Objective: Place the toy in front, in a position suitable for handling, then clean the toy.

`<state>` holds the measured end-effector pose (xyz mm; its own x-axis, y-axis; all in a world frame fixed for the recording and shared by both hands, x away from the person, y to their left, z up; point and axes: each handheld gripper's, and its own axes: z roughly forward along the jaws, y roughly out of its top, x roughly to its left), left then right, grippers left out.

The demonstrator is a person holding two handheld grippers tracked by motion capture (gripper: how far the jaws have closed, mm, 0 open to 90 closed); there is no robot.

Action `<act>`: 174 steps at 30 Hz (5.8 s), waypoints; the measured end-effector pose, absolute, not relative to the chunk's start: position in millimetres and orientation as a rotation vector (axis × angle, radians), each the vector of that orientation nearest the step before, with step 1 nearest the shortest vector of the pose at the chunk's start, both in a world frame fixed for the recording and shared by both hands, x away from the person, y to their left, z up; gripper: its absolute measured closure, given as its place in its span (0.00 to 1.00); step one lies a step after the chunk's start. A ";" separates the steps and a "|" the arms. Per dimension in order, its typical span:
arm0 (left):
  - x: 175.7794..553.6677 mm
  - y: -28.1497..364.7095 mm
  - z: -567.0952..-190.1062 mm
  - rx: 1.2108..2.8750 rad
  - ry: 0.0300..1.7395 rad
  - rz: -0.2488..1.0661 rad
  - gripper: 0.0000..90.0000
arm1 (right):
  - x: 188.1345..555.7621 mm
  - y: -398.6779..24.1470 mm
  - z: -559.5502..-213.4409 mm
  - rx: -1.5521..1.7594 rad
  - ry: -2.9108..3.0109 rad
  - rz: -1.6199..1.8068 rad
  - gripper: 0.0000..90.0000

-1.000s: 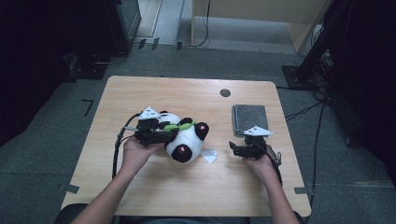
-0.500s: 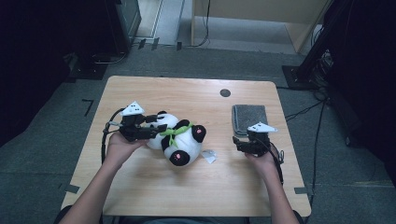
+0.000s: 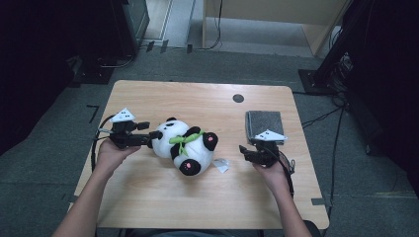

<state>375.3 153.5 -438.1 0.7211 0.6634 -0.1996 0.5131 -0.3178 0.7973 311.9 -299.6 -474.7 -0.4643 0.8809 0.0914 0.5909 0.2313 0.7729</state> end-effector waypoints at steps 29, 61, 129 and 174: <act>362.2 136.8 -471.9 1.981 0.890 0.044 0.46 | 316.6 -242.0 -475.4 1.197 2.263 1.231 0.59; 340.9 110.2 -469.0 1.989 0.895 0.160 0.14 | 370.8 -312.8 -469.4 1.428 2.110 1.122 0.41; 351.6 107.5 -476.9 1.972 0.878 0.182 0.06 | 402.4 -365.4 -512.9 1.635 1.946 0.898 0.83; 356.3 105.3 -487.8 1.996 0.937 0.121 0.26 | 380.4 -328.0 -443.1 1.573 2.083 1.119 0.86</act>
<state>356.3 105.3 -487.8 0.7078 0.6560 -0.2621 0.5679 -0.3077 0.7634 380.4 -328.0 -443.1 -0.3550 0.9112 0.2090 0.6773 0.0966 0.7294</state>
